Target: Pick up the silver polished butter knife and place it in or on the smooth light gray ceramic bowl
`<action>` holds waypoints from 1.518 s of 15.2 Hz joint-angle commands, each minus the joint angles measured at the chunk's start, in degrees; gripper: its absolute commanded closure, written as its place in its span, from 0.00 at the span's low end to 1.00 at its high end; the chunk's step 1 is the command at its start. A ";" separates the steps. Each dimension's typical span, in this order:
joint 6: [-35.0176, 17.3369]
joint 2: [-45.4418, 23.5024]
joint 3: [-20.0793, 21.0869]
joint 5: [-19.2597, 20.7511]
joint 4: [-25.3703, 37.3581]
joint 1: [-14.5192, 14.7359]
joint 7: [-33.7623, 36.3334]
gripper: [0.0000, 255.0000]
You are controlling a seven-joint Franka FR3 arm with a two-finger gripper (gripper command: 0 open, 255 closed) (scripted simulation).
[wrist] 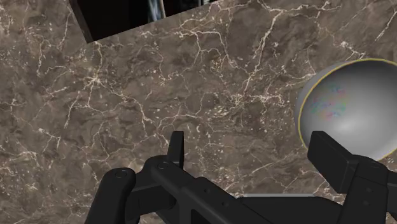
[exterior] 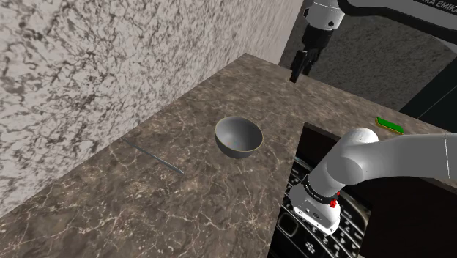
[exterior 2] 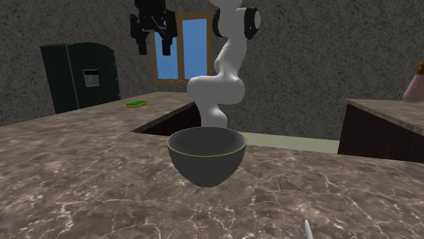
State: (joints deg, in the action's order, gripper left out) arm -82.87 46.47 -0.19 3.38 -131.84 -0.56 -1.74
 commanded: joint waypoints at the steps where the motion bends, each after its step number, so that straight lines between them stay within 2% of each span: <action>1: 0.00 0.00 0.00 0.00 0.00 0.00 0.00 0.00; 13: -13.86 -12.64 10.72 -7.45 -1.37 5.24 8.78 0.00; 23: -24.30 -28.40 19.52 -9.02 4.27 8.30 16.12 0.00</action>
State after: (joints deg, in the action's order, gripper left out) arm -106.23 19.82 18.36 -5.66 -128.45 7.41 13.41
